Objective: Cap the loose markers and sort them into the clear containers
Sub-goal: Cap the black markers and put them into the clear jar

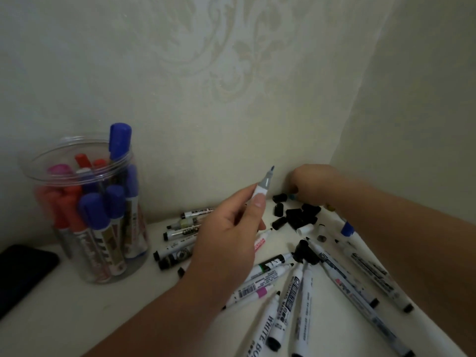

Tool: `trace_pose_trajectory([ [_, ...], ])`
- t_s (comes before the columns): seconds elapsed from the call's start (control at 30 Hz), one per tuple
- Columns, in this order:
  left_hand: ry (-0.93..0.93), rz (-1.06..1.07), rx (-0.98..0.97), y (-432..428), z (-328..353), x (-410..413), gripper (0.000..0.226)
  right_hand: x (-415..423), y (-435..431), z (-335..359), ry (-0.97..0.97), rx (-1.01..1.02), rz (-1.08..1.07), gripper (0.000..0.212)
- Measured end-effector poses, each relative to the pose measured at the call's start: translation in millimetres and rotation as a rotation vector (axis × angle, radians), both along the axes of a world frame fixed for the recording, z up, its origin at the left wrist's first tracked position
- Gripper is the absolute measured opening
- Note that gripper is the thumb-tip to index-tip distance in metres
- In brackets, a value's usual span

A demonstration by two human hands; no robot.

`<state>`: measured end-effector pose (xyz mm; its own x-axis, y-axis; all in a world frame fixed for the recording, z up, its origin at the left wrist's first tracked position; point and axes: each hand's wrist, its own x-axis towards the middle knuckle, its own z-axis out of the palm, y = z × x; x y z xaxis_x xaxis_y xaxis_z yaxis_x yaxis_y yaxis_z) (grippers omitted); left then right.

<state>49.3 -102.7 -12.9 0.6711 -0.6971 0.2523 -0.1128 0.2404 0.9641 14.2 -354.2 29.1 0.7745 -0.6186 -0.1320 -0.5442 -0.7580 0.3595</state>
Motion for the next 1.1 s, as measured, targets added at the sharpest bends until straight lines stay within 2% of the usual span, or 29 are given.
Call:
trace_pose_trajectory([
  [0.13, 0.056, 0.002, 0.012, -1, 0, -1, 0.029, -1, -1, -3, -0.006, -0.008, 0.053, 0.027],
  [0.2, 0.098, 0.005, -0.006, -1, 0, 0, 0.024, -9, 2, 4, -0.147, 0.035, 0.062, 0.021],
  [0.23, 0.111, 0.003, -0.017, -1, 0, 0, 0.022, -14, 5, 9, -0.3, 0.098, 0.061, 0.015],
  [0.3, 0.108, 0.004, -0.037, -1, -1, -1, 0.018, -28, 18, 22, -0.756, 0.356, 0.017, 0.006],
  [0.37, 0.065, 0.009, -0.029, 0, -1, -3, 0.018, -47, 41, 35, -1.195, 0.831, -0.042, 0.006],
  [0.43, 0.003, 0.012, -0.002, 2, 0, -5, 0.018, -71, 69, 41, -1.354, 1.225, -0.007, 0.003],
  [0.47, -0.034, 0.012, 0.01, 3, 1, -7, 0.017, -83, 81, 40, -1.365, 1.333, 0.027, 0.004],
  [0.53, -0.111, 0.006, 0.037, 6, 3, -10, 0.015, -104, 102, 36, -1.374, 1.419, 0.08, 0.009],
  [0.73, -0.384, -0.003, 0.115, 10, 5, -14, 0.017, -135, 128, 8, -1.61, 1.363, -0.002, 0.008],
  [0.93, -0.507, -0.038, 0.13, 13, 8, -16, 0.028, -137, 127, -7, -1.49, 1.349, 0.084, 0.011],
  [1.1, -0.538, -0.038, 0.128, 11, 7, -13, 0.011, -134, 125, -15, -1.431, 1.296, 0.165, 0.01],
])
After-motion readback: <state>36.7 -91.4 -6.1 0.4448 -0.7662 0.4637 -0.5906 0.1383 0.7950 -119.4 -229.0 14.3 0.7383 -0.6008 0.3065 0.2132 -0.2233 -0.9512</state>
